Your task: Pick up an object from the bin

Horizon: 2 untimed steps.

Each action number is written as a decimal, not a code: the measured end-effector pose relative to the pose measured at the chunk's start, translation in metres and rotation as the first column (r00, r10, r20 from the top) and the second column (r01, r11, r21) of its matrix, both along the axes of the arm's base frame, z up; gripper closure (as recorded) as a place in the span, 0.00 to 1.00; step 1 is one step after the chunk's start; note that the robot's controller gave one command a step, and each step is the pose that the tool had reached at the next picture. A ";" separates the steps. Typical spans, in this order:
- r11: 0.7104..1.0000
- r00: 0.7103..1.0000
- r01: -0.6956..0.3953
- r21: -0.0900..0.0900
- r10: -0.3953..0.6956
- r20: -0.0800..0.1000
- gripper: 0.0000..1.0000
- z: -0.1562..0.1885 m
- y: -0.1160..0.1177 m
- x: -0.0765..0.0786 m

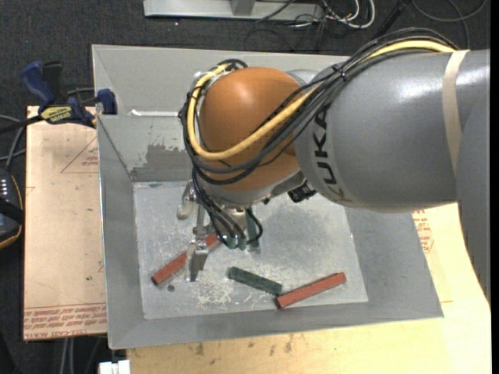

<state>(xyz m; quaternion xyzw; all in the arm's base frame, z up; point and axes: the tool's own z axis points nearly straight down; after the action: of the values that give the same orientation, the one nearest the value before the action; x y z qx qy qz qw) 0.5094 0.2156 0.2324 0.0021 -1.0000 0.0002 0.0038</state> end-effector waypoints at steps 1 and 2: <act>1.000 1.000 0.004 0.001 -0.004 0.007 0.00 0.004 -0.001 0.002; 1.000 1.000 0.003 0.004 -0.003 0.015 0.00 -0.040 0.004 0.008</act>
Offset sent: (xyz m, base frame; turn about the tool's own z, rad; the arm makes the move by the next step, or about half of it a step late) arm 0.0129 0.0112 -0.1376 0.0062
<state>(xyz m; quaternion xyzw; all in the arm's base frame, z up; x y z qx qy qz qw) 0.5169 0.2192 0.1922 0.0004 -1.0000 -0.0020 -0.0039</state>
